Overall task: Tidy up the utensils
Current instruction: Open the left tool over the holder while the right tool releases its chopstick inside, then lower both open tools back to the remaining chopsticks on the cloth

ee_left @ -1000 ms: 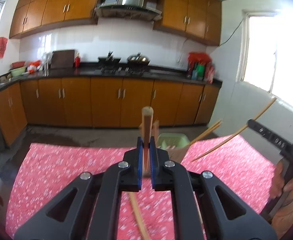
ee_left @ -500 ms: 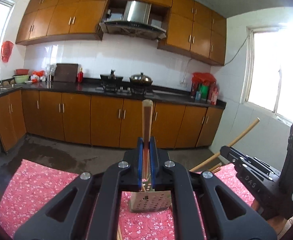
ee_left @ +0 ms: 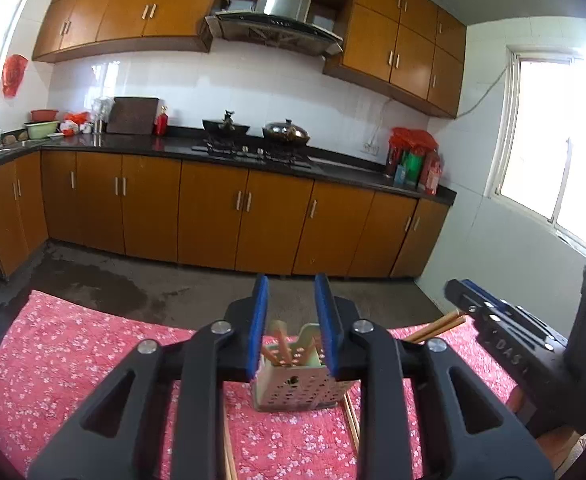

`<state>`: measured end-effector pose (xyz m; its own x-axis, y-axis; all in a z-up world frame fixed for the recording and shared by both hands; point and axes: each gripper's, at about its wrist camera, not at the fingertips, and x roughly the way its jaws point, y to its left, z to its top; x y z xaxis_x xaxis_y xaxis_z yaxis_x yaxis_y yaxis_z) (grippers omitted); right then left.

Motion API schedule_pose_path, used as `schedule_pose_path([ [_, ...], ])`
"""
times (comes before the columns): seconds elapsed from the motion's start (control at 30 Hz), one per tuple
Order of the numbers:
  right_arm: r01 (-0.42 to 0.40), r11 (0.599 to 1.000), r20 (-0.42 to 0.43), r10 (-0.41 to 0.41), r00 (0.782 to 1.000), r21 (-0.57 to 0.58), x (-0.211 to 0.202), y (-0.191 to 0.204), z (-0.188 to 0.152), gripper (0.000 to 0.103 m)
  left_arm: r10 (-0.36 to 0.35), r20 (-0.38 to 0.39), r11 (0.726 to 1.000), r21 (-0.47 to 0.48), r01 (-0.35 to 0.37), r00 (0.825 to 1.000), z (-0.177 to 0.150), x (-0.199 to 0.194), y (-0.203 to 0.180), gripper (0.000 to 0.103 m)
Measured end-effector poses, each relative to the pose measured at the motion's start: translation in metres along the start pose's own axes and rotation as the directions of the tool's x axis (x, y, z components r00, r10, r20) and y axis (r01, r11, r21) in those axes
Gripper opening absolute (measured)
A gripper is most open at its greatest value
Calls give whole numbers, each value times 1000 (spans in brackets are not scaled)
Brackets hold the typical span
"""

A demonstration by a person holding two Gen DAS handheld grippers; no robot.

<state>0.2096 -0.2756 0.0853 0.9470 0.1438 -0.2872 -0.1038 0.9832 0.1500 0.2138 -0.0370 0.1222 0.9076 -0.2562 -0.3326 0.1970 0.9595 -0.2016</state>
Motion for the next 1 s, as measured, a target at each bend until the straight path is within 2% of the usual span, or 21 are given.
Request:
schedule_pose_path([
  [0.13,37,999,40,-38,998,32,-22,-20,6,23,37,39,999,-15,-36,999,1,-28,15,32],
  [0.23,88,993,11,-89,996,74,-30,-46,-5,23,83,44,996,-22,-82,996,-5,-46,31,34],
  [0.33,144,985,-91,-135,987,97,-22,-74,-29,23,160,20,987,-18,-160,987,-24,-56,55,35],
  [0.43,184,978,-280,-150,948,101,5,-98,-80,23,240,-84,971,2,-240,967,-60,-44,83,35],
  [0.5,153,982,-382,-98,919,115,19,-100,-112,23,262,-161,965,19,-262,952,-85,-32,97,35],
  [0.53,127,984,-428,-60,902,128,25,-99,-131,23,254,-206,967,22,-255,945,-99,-24,102,35],
  [0.67,23,989,-519,59,853,150,36,-76,-175,22,206,-332,977,19,-212,921,-146,-8,103,35],
  [0.73,-9,992,-546,79,834,129,39,-61,-190,22,159,-387,985,5,-171,908,-167,-2,99,35],
  [0.93,-16,996,-594,62,802,83,49,-42,-205,20,95,-470,993,-12,-114,877,-200,10,81,33],
  [1.0,-7,998,-590,39,807,57,49,-38,-206,20,97,-484,994,-1,-111,869,-208,11,74,33],
])
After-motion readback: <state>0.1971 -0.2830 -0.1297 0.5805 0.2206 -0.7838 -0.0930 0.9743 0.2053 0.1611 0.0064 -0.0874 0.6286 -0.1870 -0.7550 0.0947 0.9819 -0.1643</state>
